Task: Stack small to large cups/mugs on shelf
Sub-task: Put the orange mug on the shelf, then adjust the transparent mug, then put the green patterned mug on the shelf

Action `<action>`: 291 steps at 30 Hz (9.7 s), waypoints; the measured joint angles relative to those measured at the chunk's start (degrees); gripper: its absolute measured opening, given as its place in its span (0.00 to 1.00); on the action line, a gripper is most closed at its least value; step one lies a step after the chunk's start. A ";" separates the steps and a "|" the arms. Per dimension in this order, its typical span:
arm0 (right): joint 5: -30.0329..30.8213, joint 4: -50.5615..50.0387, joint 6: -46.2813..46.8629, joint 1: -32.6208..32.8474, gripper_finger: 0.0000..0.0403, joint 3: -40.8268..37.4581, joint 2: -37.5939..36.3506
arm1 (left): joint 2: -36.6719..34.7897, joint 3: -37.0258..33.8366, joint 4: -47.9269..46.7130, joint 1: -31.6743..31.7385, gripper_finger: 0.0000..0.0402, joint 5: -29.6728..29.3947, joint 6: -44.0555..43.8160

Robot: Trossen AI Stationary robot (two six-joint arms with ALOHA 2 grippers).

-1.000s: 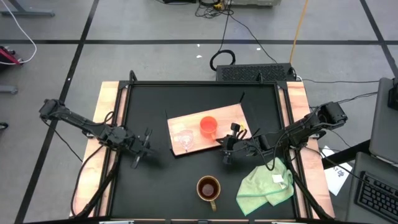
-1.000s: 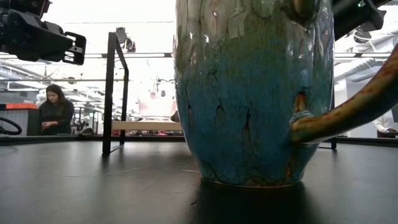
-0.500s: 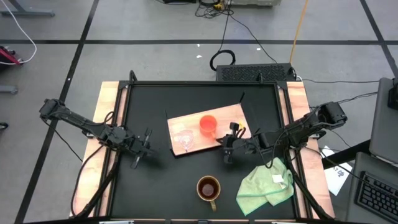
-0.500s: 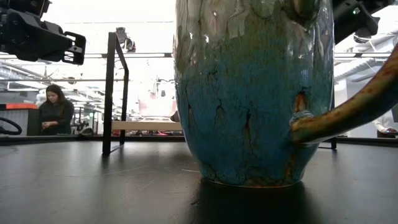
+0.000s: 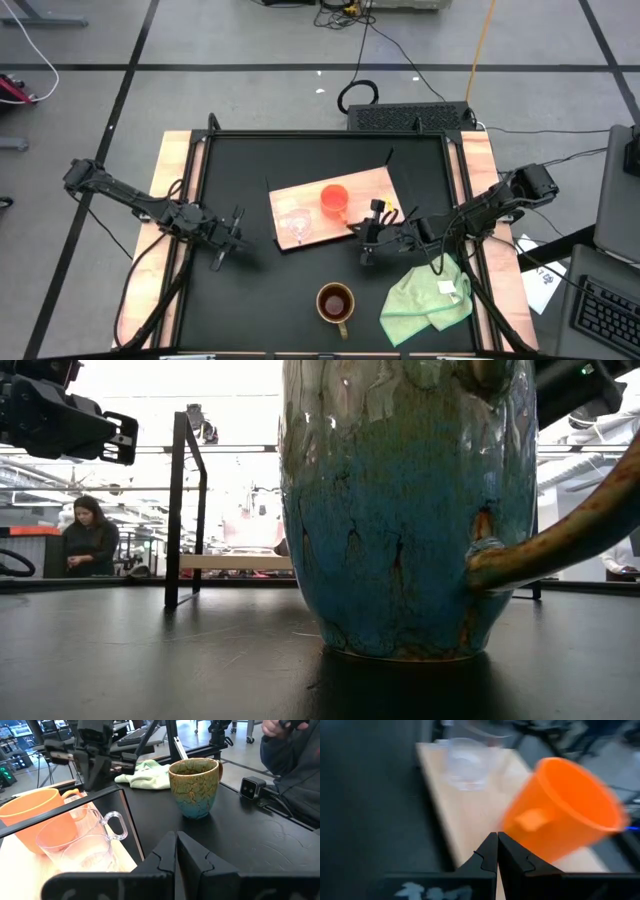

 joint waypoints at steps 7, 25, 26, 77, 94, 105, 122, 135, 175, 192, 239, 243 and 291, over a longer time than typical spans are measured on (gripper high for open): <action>11.99 -0.08 -0.04 0.57 0.00 0.00 -0.04 | 0.01 0.00 -0.34 0.00 0.05 0.00 -0.11; 2.35 -0.56 4.06 -2.82 0.00 -0.02 -0.04 | -0.01 0.00 -0.37 0.02 0.05 -0.02 0.13; 2.26 -0.52 4.03 -3.32 0.00 -0.02 -0.04 | 0.00 0.00 -0.38 0.02 0.05 -0.02 0.13; -0.51 1.37 -3.53 -1.14 0.00 -0.02 -8.37 | 0.81 -0.04 0.81 0.00 0.05 0.43 -0.34; -20.27 10.06 -4.33 -1.22 0.00 3.36 -1.31 | 0.82 -0.04 2.22 0.02 0.05 -1.04 -0.57; -24.78 9.43 -5.63 -1.93 0.00 12.26 7.15 | 0.80 -0.04 2.22 0.00 0.05 -1.05 -0.76; -21.44 2.60 -9.21 -1.98 0.00 26.55 21.09 | 1.17 -0.04 1.35 -0.04 0.05 -0.52 -0.01; -21.29 6.20 -14.03 -1.51 0.00 26.93 21.44 | 1.19 -0.04 0.06 -0.04 0.05 0.04 1.20; -14.84 3.09 -12.19 -4.10 0.00 29.53 27.12 | 1.19 -0.04 -0.43 -0.07 0.05 0.70 1.22; -3.55 0.15 -10.40 -1.82 0.00 29.52 26.69 | 1.19 -0.04 -0.45 -2.20 0.05 0.63 1.18; 8.49 -28.48 -10.13 1.81 0.00 21.02 -13.59 | 1.19 -0.04 -0.69 -3.35 0.05 0.04 1.13; 8.47 -30.61 -8.07 2.30 0.00 17.36 -19.90 | 1.19 -0.04 -0.13 -4.30 0.05 -0.37 2.02; 6.83 -40.80 -5.42 15.04 0.00 -2.47 -59.69 | 1.17 -0.04 5.63 -9.63 0.05 -10.08 3.22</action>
